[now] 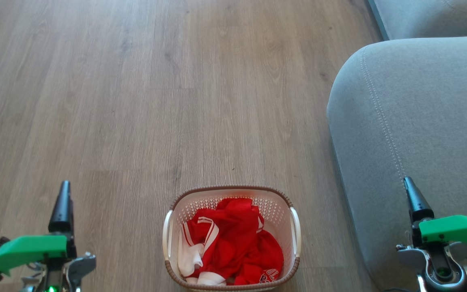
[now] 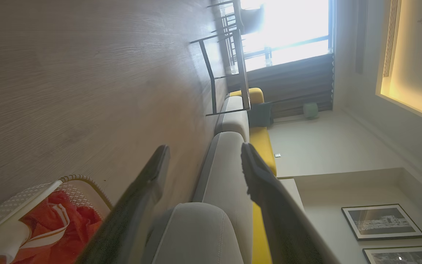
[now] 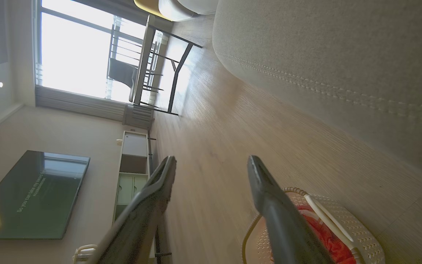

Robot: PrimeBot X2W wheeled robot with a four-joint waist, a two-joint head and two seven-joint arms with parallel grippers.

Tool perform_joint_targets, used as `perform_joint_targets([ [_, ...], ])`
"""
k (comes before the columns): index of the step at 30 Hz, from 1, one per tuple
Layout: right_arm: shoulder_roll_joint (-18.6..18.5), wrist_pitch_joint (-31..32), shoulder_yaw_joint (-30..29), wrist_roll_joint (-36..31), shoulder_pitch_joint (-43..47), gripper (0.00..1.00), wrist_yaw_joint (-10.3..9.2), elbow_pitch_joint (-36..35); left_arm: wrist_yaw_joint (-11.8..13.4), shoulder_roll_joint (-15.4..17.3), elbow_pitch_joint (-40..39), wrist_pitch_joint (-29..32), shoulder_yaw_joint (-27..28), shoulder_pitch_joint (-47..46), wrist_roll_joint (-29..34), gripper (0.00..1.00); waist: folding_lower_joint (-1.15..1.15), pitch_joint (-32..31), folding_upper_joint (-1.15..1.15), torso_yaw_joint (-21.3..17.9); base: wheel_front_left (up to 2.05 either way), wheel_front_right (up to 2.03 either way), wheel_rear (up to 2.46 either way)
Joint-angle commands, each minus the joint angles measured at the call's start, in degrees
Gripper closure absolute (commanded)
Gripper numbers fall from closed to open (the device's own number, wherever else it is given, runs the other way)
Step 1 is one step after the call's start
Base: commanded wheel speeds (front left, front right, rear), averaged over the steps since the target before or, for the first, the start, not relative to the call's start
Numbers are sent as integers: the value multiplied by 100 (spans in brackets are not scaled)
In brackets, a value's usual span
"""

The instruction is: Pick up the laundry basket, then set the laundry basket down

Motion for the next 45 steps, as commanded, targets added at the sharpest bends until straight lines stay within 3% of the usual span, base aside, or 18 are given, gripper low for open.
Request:
perform_joint_targets([
  [1, -42, -66, 40, -153, -294, 0, 12, -240, 10, 53, -245, -59, 153, -326, 106, 0, 0, 1, 0, 1, 0, 0, 0],
  [13, -51, -284, 234, -1570, -511, 0, 16, -677, 458, 56, -1000, -278, 243, -485, 1208, 0, 0, 35, 0, 61, 0, 0, 0],
  [25, -58, -485, 569, -3006, -610, 0, 20, -882, 1041, 60, -1402, -478, -492, -408, 2775, 0, 0, 76, 0, 112, 0, 0, 0],
  [34, -63, -619, 847, -3867, -661, 0, 23, -869, 1211, 123, -1226, -613, -1005, -408, 3819, 0, 0, 72, 0, 119, 0, 0, 0],
  [45, -70, -804, 1046, -4893, -708, 0, 26, -601, 2266, 673, -957, -797, -2122, -557, 4879, 0, 0, 53, 0, 126, 0, 0, 0],
])
